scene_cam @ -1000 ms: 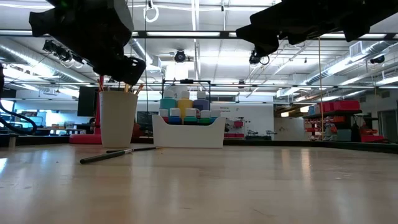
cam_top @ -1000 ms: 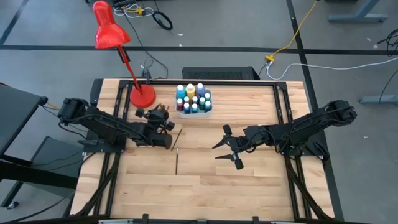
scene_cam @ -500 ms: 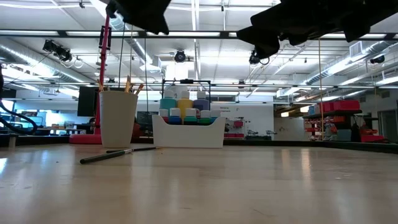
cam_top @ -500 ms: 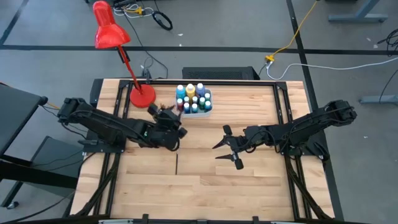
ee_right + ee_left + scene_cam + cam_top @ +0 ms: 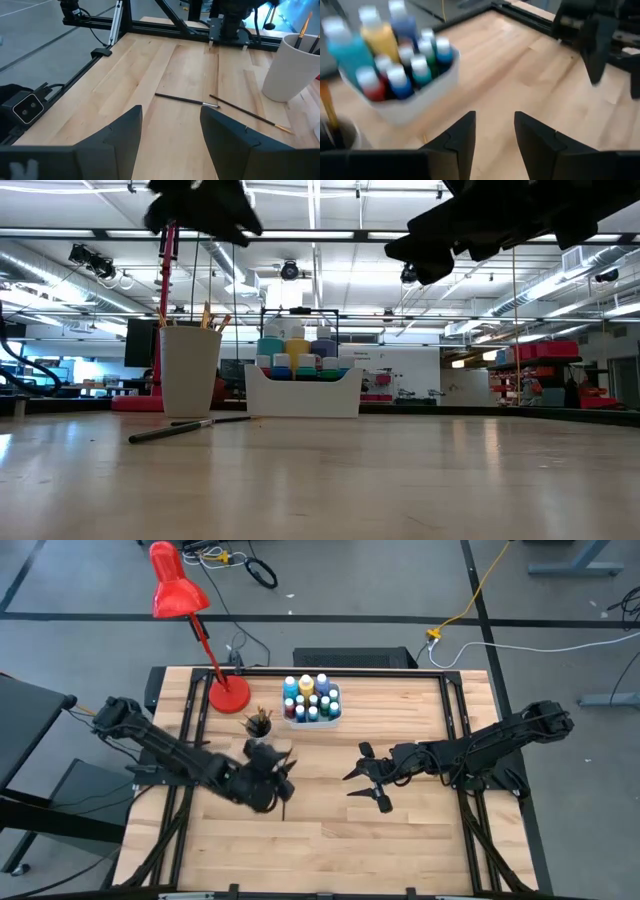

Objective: Pick & Place Paint Supplies
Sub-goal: Put the black paint brush into the white cup

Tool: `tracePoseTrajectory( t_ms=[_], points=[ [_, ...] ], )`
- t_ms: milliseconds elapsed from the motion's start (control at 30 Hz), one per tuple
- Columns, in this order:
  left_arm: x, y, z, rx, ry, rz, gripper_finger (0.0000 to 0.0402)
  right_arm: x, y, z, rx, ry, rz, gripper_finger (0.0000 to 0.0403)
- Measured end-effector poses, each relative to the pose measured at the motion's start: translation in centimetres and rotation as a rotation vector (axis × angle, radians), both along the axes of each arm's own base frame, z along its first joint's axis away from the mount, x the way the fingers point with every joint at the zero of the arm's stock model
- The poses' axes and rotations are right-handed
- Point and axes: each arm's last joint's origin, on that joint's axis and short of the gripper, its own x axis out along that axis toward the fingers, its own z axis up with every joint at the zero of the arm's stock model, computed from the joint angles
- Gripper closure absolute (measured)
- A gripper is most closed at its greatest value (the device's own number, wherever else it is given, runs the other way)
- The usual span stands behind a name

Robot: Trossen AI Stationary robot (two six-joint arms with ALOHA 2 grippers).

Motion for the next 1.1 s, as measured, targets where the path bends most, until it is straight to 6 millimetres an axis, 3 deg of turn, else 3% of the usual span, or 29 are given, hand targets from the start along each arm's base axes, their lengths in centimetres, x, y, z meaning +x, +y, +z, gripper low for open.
tracePoseTrajectory(
  t_ms=[133, 267, 400, 733, 900, 1100],
  points=[
    [-1.7, -1.6, -3.1, -0.118, -0.052, 0.025, 0.0265, 0.0, 0.0, 0.0, -0.001, -0.001, -0.001, 0.0195],
    [-2.1, -3.2, -6.1, -0.163, -0.073, -0.006, 0.0272, 0.0, 0.0, 0.0, -0.002, -0.002, -0.001, 0.0195],
    [-0.7, -4.5, -7.7, -0.158, -0.051, -0.051, 0.0287, 0.0, 0.0, 0.1, -0.003, -0.014, 0.000, 0.0195],
    [4.5, -7.9, -7.6, -0.133, -0.001, -0.074, 0.0329, 0.1, 0.0, 0.2, 0.000, -0.026, 0.000, 0.0195],
    [4.9, -8.0, -8.4, -0.102, 0.103, 0.029, 0.0336, 0.0, 0.0, 0.1, 0.004, -0.013, -0.002, 0.0195],
    [4.1, -7.4, -9.5, -0.210, 0.116, 0.193, 0.0336, 0.0, 0.0, 0.1, 0.003, -0.006, -0.001, 0.0195]
  ],
)
